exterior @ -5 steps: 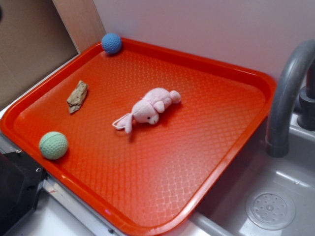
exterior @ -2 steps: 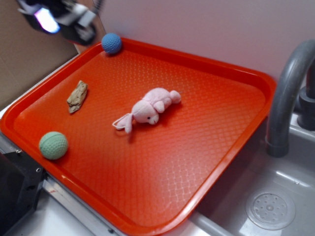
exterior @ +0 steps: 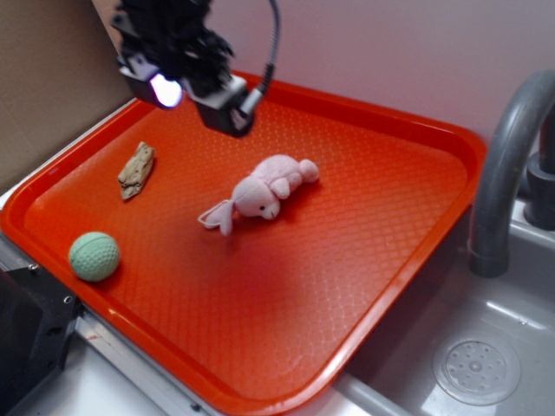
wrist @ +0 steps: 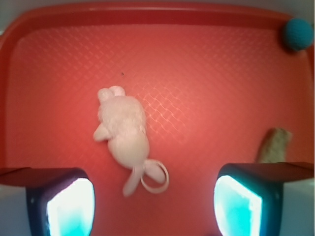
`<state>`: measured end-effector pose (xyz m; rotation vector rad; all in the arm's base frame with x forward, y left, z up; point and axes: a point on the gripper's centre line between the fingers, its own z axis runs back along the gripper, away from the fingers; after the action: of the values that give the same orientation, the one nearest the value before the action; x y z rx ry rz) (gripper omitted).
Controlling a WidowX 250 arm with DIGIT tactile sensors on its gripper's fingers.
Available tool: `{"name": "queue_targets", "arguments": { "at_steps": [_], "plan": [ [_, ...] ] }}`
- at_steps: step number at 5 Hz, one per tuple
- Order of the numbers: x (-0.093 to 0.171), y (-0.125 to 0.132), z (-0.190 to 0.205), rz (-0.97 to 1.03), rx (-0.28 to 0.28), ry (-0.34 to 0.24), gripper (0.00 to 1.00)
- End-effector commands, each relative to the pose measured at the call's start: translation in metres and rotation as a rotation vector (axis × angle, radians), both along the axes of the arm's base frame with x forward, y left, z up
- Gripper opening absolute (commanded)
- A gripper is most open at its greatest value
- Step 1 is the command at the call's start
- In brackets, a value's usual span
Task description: Grab the pink bunny.
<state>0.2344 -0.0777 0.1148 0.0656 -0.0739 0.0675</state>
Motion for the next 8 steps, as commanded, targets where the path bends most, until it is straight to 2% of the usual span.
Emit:
{"name": "queue_targets", "arguments": {
  "at_steps": [1,3,4,5,6,7,8],
  "plan": [
    [0.015,-0.005,-0.048,-0.126,-0.127,0.024,1.0],
    [0.016,-0.014,-0.082,-0.188,-0.09,0.059,1.0],
    [0.014,-0.016,-0.084,-0.188,-0.071,0.059,0.93],
    [0.012,-0.016,-0.083,-0.186,-0.052,0.052,0.0],
    [0.011,-0.012,-0.071,-0.198,-0.04,0.048,0.0],
    [0.012,0.002,-0.028,-0.246,-0.006,0.019,0.0],
    [0.01,0.015,0.008,-0.196,0.001,0.023,0.0]
  ]
}}
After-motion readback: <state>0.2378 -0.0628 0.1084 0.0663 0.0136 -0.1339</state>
